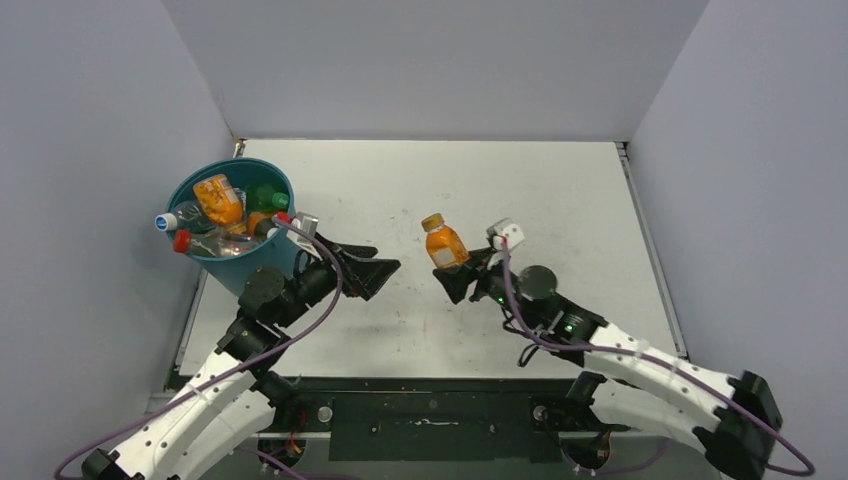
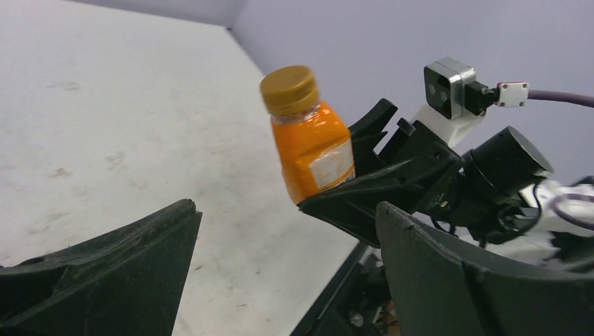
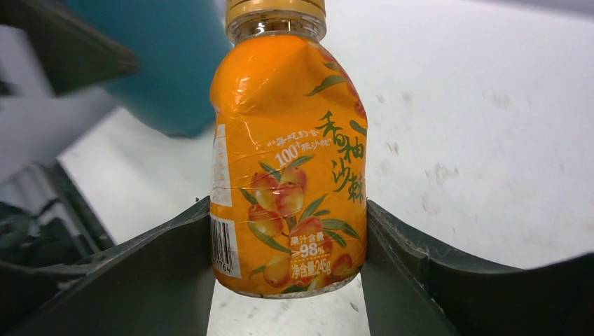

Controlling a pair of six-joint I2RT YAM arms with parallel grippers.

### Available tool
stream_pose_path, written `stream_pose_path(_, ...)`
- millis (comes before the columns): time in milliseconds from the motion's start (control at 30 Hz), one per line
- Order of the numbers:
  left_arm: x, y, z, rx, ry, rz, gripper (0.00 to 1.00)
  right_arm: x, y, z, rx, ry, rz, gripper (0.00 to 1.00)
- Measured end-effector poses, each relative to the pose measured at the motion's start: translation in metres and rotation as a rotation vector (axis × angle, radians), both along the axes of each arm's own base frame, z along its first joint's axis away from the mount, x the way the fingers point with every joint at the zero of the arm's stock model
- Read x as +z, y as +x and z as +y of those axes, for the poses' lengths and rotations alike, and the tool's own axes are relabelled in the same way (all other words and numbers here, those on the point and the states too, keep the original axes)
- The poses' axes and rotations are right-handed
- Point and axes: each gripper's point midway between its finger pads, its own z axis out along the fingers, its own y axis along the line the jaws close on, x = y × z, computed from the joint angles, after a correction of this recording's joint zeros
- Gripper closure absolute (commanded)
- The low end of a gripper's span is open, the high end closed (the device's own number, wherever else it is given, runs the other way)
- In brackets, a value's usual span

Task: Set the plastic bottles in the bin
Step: Pick up the plastic bottle at the center of the board.

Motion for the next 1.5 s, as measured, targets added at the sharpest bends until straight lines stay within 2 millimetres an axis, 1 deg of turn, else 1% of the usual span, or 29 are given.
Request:
stream_pose_path(33, 0.009, -0.004, -0.005, -0.033, -0.052, -0.019, 0.04, 0.023, -0.013, 0.000, 0.045, 0.055, -0.061, 0.70)
stream_pose_path(100, 0.025, -0.014, -0.013, -0.106, -0.158, -0.055, 0.04, 0.056, -0.030, -0.007, 0.094, 0.140, -0.151, 0.72)
stream_pose_path(167, 0.038, -0.021, -0.019, -0.163, -0.222, -0.067, 0.04, 0.077, -0.045, -0.016, 0.130, 0.203, -0.215, 0.73)
stream_pose_path(200, 0.042, -0.023, -0.021, -0.181, -0.236, -0.069, 0.04, 0.081, -0.052, -0.019, 0.147, 0.223, -0.233, 0.74)
stream_pose_path(267, 0.051, -0.024, -0.027, -0.212, -0.251, -0.069, 0.04, 0.081, -0.063, -0.024, 0.177, 0.246, -0.252, 0.75)
stream_pose_path(333, 0.058, -0.026, -0.032, -0.246, -0.260, -0.079, 0.04, 0.075, -0.072, -0.026, 0.202, 0.255, -0.256, 0.76)
stream_pose_path(433, 0.066, -0.031, -0.042, -0.304, -0.261, -0.104, 0.00, 0.072, -0.077, -0.027, 0.221, 0.261, -0.255, 0.76)
stream_pose_path(533, 0.071, -0.037, -0.058, -0.352, -0.217, -0.123, 0.00, 0.070, -0.081, -0.024, 0.239, 0.274, -0.240, 0.76)
stream_pose_path(600, 0.076, -0.045, -0.068, -0.383, -0.183, -0.149, 0.00, 0.067, -0.082, -0.021, 0.248, 0.276, -0.233, 0.76)
stream_pose_path(700, 0.079, -0.056, -0.080, -0.419, -0.150, -0.185, 0.08, 0.065, -0.086, -0.016, 0.270, 0.278, -0.226, 0.76)
stream_pose_path(767, 0.078, -0.054, -0.085, -0.415, -0.122, -0.188, 0.11, 0.064, -0.088, -0.013, 0.281, 0.281, -0.224, 0.76)
stream_pose_path(933, 0.067, -0.036, -0.096, -0.357, -0.045, -0.160, 0.14, 0.062, -0.094, -0.006, 0.306, 0.281, -0.218, 0.76)
stream_pose_path(967, 0.064, -0.034, -0.098, -0.353, -0.033, -0.154, 0.16, 0.062, -0.095, -0.005, 0.310, 0.281, -0.217, 0.76)
stream_pose_path(1033, 0.058, -0.031, -0.103, -0.348, -0.011, -0.139, 0.25, 0.063, -0.097, -0.004, 0.317, 0.282, -0.217, 0.76)
stream_pose_path(1100, 0.053, -0.030, -0.105, -0.345, 0.004, -0.127, 0.50, 0.063, -0.098, -0.003, 0.320, 0.284, -0.218, 0.76)
stream_pose_path(1133, 0.050, -0.029, -0.106, -0.344, 0.009, -0.122, 0.58, 0.063, -0.098, -0.003, 0.318, 0.285, -0.219, 0.76)
stream_pose_path(1167, 0.050, -0.029, -0.107, -0.346, 0.008, -0.117, 0.68, 0.063, -0.098, -0.003, 0.316, 0.282, -0.218, 0.74)
stream_pose_path(1200, 0.051, -0.029, -0.108, -0.349, 0.006, -0.120, 0.82, 0.060, -0.097, -0.004, 0.310, 0.274, -0.212, 0.68)
stream_pose_path(1233, 0.051, -0.030, -0.108, -0.353, 0.004, -0.116, 0.90, 0.058, -0.097, -0.004, 0.310, 0.270, -0.212, 0.56)
stream_pose_path(1267, 0.052, -0.031, -0.109, -0.357, -0.002, -0.110, 0.99, 0.059, -0.097, -0.004, 0.306, 0.268, -0.216, 0.37)
stream_pose_path(1300, 0.053, -0.032, -0.109, -0.358, -0.006, -0.108, 1.00, 0.059, -0.097, -0.004, 0.305, 0.267, -0.219, 0.17)
stream_pose_path(1333, 0.054, -0.032, -0.109, -0.360, -0.008, -0.107, 1.00, 0.059, -0.097, -0.004, 0.304, 0.267, -0.220, 0.00)
stream_pose_path(1367, 0.055, -0.033, -0.109, -0.360, -0.005, -0.110, 1.00, 0.060, -0.098, -0.004, 0.305, 0.272, -0.212, 0.09)
stream_pose_path(1433, 0.053, -0.031, -0.106, -0.344, 0.022, -0.113, 1.00, 0.059, -0.098, -0.004, 0.301, 0.266, -0.195, 0.10)
stream_pose_path(1500, 0.054, -0.027, -0.098, -0.302, 0.072, -0.125, 1.00, 0.061, -0.097, -0.004, 0.292, 0.262, -0.174, 0.10)
